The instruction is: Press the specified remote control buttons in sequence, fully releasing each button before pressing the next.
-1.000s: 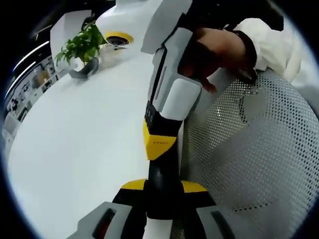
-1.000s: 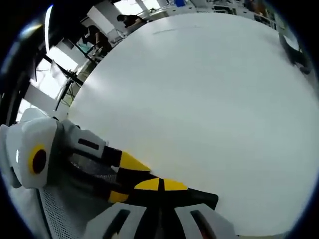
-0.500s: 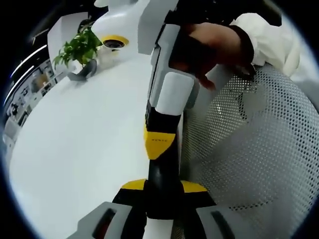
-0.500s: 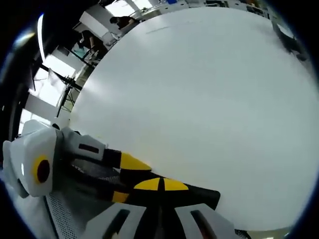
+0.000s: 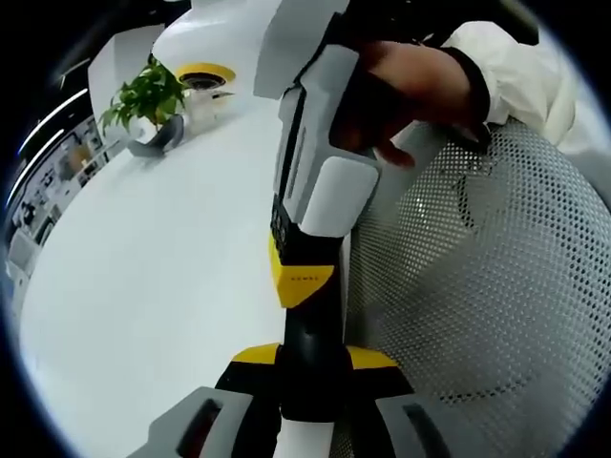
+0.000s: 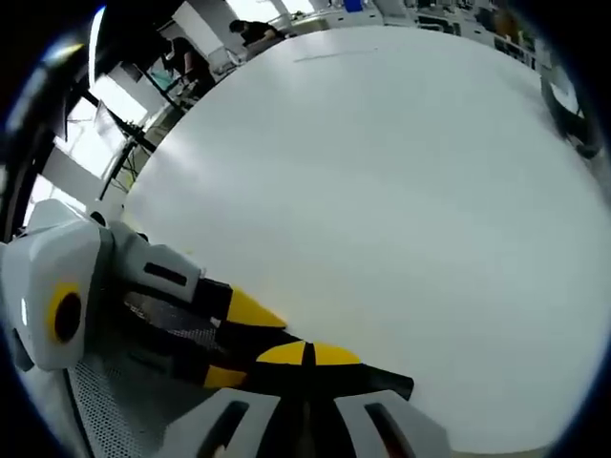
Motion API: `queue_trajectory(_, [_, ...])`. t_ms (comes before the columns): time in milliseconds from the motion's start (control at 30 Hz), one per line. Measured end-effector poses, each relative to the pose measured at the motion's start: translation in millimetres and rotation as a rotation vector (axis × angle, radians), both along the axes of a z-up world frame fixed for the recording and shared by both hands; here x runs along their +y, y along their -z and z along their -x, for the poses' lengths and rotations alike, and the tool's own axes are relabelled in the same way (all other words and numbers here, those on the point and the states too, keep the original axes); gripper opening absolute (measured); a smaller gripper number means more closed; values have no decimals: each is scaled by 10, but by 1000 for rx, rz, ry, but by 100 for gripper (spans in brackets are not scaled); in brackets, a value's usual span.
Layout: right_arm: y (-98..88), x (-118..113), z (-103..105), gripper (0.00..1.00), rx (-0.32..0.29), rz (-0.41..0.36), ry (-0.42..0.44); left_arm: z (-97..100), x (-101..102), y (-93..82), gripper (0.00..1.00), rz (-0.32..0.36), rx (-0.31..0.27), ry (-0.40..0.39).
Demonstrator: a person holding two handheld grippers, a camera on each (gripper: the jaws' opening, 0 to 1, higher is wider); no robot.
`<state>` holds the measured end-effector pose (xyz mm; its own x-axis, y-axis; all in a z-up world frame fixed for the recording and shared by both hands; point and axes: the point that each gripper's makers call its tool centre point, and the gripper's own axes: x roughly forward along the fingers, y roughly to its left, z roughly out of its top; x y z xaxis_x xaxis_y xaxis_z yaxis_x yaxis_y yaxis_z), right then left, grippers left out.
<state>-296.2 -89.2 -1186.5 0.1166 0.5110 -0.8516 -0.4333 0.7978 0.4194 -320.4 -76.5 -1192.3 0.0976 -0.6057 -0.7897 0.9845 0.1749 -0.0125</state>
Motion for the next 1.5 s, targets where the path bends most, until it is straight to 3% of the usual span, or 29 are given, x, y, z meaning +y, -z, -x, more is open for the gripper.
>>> queue_trajectory(67, [-26,-30,-17,0,12,2,-4,-4,-3,0,24,11,-6,-3])
queue_trajectory(133, [-82,-19,-74,0,-34,-19,17,-8,-2,-2,24,20,-4,-12])
queue_trajectory(567, [-135,-69,-79,0,-25,-39,63,-152,34,5,24,7,6,-49])
queue_trajectory(833, [-119,-67,2,0,20,-46,60,-115,74,17,31,-7,8,-66])
queue_trajectory(1000, [-78,-54,43,0,59,-53,61,-128,100,11,25,12,-5,-57])
queue_trajectory(1267, [-50,-55,36,0,64,-45,53,-125,93,3,25,77,-13,-63])
queue_trajectory(1500, [-38,-60,40,0,51,-45,53,-129,72,3,24,42,-5,-51])
